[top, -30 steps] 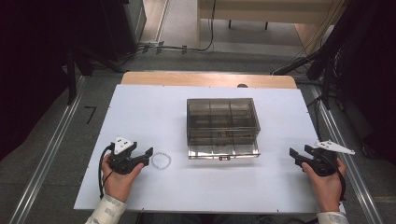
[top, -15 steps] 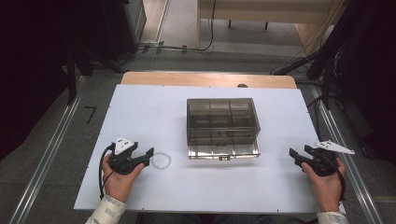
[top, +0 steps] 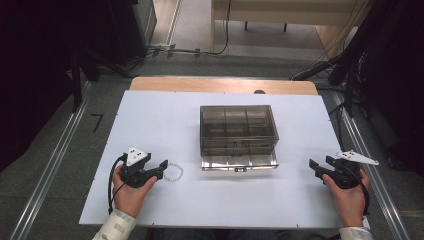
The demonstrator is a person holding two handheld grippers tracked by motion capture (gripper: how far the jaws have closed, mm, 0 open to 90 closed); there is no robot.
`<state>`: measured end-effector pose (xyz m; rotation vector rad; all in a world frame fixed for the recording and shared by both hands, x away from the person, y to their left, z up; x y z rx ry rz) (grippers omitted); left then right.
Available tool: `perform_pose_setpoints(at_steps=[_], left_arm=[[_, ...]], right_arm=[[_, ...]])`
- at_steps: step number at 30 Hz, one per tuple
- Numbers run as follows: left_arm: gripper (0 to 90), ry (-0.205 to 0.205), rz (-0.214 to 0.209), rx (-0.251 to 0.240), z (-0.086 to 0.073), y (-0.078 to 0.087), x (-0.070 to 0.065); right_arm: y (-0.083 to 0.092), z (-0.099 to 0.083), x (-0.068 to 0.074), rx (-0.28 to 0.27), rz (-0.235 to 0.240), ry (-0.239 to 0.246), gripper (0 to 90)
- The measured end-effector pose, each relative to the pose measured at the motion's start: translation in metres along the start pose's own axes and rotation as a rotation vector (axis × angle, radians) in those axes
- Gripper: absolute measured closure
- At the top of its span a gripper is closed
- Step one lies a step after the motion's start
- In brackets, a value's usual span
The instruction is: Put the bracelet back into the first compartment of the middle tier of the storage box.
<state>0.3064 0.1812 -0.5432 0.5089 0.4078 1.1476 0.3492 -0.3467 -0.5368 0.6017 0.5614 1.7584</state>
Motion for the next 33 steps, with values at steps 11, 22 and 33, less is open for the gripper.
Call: perform_pose_setpoints(at_steps=[11,22,33], left_arm=[[32.9,-0.016,-0.016,-0.004,0.001,0.0,-0.005],[33.8,-0.028,-0.032,0.005,0.001,-0.001,-0.01],[34.9,-0.046,-0.052,0.016,0.0,-0.004,-0.016]], right_arm=[[-0.001,-0.001,0.0,0.013,-0.001,-0.004,30.6],[-0.001,-0.002,0.0,0.015,-0.001,-0.003,30.6],[-0.002,-0.002,0.0,0.022,0.001,-0.003,30.6]])
Point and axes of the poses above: each handheld gripper's, and its own axes: y roughly backward along the jaws, z roughly out of its top, x roughly to its left, the point moved 8 cm from there along -y, roughly forward along the jaws, and after that the axes turned 4 degrees about -y, right-handed, at the moved point
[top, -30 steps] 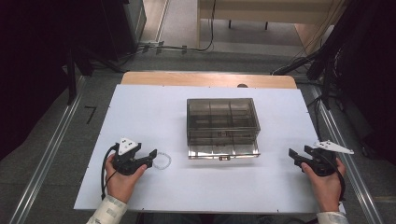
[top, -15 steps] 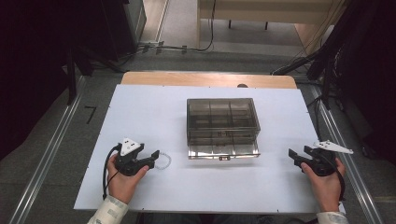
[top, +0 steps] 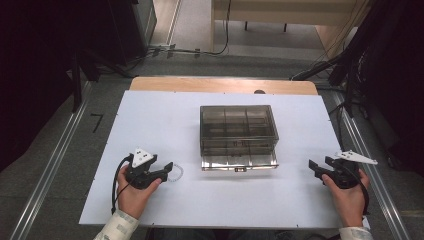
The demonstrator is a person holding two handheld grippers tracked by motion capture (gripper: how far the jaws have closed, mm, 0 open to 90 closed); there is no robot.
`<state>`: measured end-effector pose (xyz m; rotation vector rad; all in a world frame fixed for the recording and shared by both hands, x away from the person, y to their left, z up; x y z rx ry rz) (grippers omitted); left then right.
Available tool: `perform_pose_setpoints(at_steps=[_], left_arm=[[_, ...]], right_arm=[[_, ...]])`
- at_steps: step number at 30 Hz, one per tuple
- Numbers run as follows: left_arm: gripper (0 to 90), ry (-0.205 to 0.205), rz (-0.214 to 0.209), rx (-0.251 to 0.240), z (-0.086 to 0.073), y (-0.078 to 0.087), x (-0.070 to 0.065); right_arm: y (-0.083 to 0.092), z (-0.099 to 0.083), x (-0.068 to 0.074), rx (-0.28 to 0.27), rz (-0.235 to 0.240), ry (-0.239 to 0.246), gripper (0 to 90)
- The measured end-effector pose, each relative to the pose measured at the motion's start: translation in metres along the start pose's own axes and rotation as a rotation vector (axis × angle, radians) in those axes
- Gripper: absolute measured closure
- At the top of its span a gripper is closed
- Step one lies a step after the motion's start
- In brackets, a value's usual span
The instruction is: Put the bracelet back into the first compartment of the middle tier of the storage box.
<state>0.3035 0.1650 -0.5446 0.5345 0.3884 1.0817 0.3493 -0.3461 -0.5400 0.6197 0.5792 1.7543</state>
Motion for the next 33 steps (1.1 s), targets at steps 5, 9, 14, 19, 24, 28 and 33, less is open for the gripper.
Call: perform_pose_setpoints(at_steps=[5,9,14,19,24,28,33], left_arm=[[36.4,-0.01,-0.009,0.006,-0.001,-0.001,-0.003],[37.2,-0.011,-0.01,0.012,-0.001,-0.002,-0.004],[38.5,-0.02,-0.013,0.022,-0.002,-0.004,-0.004],[41.5,-0.028,-0.01,0.03,-0.003,-0.007,-0.005],[43.8,-0.032,0.001,0.037,-0.004,-0.01,-0.004],[46.0,-0.029,0.012,0.041,-0.004,-0.011,-0.002],[49.5,-0.032,0.018,0.047,-0.005,-0.013,-0.001]], right_arm=[[0.0,0.0,0.0,0.003,0.002,-0.001,30.6],[0.0,0.0,0.0,0.004,0.001,-0.001,30.6],[0.0,0.0,0.0,0.004,0.001,-0.001,30.6],[-0.001,-0.001,0.0,0.007,-0.001,-0.002,30.6],[-0.001,-0.001,0.0,0.008,-0.003,-0.001,30.8],[-0.001,-0.001,0.0,0.009,-0.003,-0.001,30.9],[-0.002,-0.001,0.0,0.011,-0.003,0.004,30.9]])
Point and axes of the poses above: each handheld gripper's, and its own axes: y roughly backward along the jaws, z roughly out of its top, x roughly to its left, the point moved 8 cm from there along -y, roughly forward along the jaws, and after that the axes turned 4 degrees about -y, right-handed, at the moved point
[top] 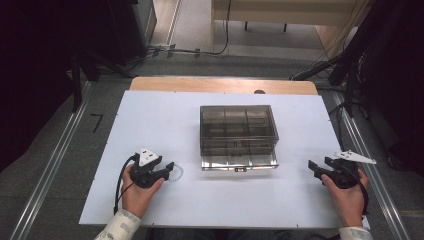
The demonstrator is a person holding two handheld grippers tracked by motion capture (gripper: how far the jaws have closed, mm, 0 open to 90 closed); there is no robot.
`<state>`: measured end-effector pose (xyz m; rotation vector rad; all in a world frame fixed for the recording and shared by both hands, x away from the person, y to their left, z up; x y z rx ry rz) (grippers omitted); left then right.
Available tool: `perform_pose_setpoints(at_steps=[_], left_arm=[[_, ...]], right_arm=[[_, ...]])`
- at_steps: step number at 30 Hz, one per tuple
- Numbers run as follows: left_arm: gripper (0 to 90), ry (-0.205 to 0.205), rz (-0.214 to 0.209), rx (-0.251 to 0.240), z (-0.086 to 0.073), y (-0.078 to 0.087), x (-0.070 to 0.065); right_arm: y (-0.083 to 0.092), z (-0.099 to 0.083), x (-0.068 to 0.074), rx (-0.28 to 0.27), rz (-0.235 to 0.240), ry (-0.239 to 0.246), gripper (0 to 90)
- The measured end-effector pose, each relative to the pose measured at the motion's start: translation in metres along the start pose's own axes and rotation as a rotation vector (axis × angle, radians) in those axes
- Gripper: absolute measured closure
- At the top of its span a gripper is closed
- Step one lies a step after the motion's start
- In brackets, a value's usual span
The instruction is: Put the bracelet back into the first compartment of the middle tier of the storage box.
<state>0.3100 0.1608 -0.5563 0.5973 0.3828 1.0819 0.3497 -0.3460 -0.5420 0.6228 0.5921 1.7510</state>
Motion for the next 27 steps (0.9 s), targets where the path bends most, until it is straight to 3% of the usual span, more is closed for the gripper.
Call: perform_pose_setpoints(at_steps=[20,27], left_arm=[[65.7,0.005,0.027,0.024,-0.0026,-0.0046,0.0067],[72.3,0.004,0.016,0.038,-0.0038,-0.006,0.0062]], right_arm=[[-0.0004,-0.0004,-0.0002,0.003,-0.002,0.003,31.4],[-0.0005,-0.0006,-0.0001,0.005,-0.004,0.003,31.6]])
Point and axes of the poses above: each handheld gripper's, and its own axes: y roughly backward along the jaws, z roughly out of its top, x roughly to its left, the point moved 8 cm from there along -y, roughly forward along the jaws, and after that the axes turned 4 degrees about -y, right-handed, at the moved point
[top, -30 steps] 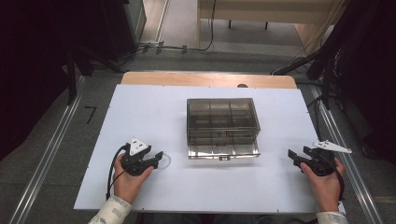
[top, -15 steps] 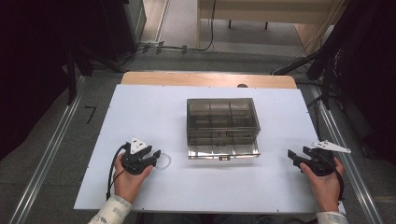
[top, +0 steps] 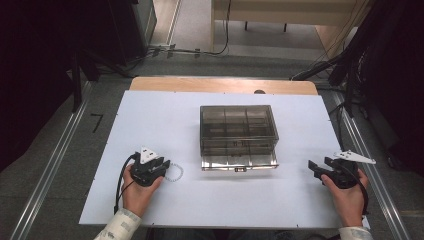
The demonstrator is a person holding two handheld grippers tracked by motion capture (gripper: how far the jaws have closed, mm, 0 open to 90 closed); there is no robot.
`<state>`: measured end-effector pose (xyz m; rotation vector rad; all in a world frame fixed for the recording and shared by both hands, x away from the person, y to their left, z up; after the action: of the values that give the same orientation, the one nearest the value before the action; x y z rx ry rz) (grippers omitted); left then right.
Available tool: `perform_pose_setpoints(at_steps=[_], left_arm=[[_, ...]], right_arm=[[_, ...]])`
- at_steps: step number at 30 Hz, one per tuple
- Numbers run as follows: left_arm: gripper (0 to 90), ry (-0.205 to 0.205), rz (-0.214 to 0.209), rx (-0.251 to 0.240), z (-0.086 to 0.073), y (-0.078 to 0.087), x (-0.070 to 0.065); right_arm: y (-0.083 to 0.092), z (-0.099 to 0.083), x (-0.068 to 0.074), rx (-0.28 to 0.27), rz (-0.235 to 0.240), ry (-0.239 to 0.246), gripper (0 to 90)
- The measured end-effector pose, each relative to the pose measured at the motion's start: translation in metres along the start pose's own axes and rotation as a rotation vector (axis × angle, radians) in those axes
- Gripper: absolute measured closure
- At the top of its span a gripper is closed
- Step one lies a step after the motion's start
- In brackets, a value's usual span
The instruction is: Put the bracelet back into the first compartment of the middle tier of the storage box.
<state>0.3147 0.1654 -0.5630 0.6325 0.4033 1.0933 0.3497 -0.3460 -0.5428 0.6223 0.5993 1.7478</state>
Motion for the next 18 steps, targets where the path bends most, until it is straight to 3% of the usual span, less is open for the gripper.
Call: perform_pose_setpoints(at_steps=[11,18], left_arm=[[79.7,0.001,-0.006,0.007,-0.0007,-0.0002,0.0008],[85.7,-0.021,-0.007,0.01,-0.0014,-0.0007,-0.0006]], right_arm=[[0.0,0.0001,0.0001,-0.001,0.001,0.002,31.7],[-0.0001,0.0001,0.0003,-0.002,0.0,0.003,31.8]])
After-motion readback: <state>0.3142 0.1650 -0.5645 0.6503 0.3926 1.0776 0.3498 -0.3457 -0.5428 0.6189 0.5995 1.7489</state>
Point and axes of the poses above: each handheld gripper's, and its own axes: y roughly backward along the jaws, z roughly out of its top, x roughly to its left, the point moved 8 cm from there along -y, roughly forward along the jaws, and after that the axes turned 4 degrees about -y, right-handed, at the moved point
